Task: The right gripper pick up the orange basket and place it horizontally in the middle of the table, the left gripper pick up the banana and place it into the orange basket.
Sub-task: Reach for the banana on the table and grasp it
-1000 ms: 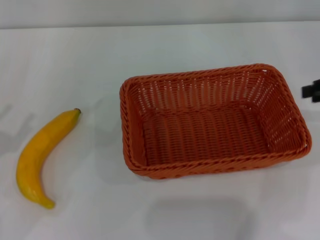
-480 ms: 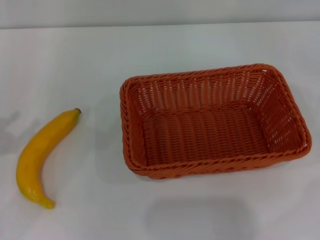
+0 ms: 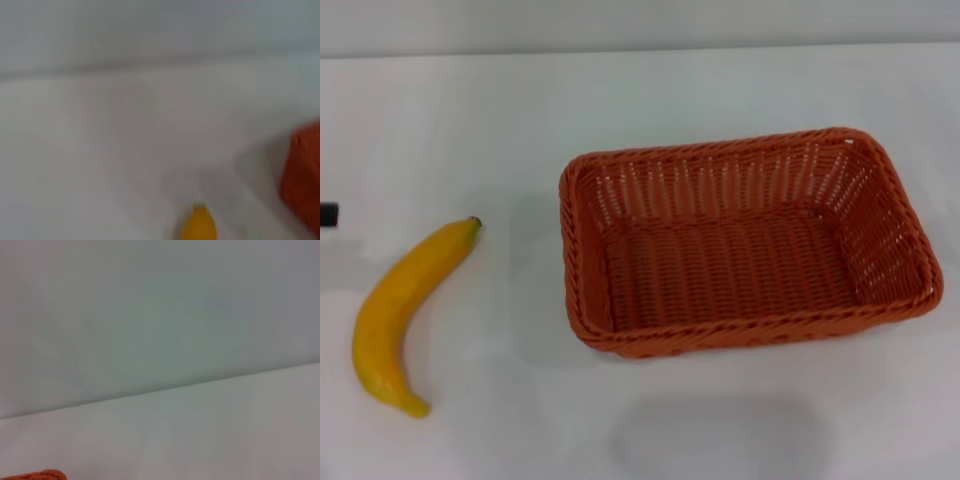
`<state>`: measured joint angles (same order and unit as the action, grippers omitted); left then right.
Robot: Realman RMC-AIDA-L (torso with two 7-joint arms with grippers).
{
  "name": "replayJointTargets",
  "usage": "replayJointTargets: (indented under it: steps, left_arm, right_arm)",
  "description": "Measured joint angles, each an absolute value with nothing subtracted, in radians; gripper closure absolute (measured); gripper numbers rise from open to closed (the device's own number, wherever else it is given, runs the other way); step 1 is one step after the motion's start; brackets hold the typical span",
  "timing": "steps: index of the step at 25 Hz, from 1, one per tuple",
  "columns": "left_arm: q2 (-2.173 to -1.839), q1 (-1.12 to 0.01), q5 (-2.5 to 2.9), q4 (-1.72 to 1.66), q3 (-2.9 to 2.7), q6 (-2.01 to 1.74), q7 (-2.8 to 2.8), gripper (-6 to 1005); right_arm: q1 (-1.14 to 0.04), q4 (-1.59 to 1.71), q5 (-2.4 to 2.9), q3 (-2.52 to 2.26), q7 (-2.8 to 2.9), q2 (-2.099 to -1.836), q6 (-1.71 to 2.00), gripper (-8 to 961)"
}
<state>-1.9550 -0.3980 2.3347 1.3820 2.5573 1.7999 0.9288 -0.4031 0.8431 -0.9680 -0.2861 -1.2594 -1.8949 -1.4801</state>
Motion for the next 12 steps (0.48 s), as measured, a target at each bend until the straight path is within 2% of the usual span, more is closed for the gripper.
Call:
replayJointTargets:
  steps: [7,12]
  left_arm:
    - [-1.923,-0.526,2.574,1.266,2.455,1.87,0.938,342]
    - [-1.936,-0.577,2.652,1.188,2.449,1.843,0.948,350]
  right_arm:
    - [-0.417,0.807,-0.968,-0.296,-1.289,-1.905,-1.415,591]
    - [-0.414,0.776,-0.968,-0.295,-1.295,-1.906,-1.404,590]
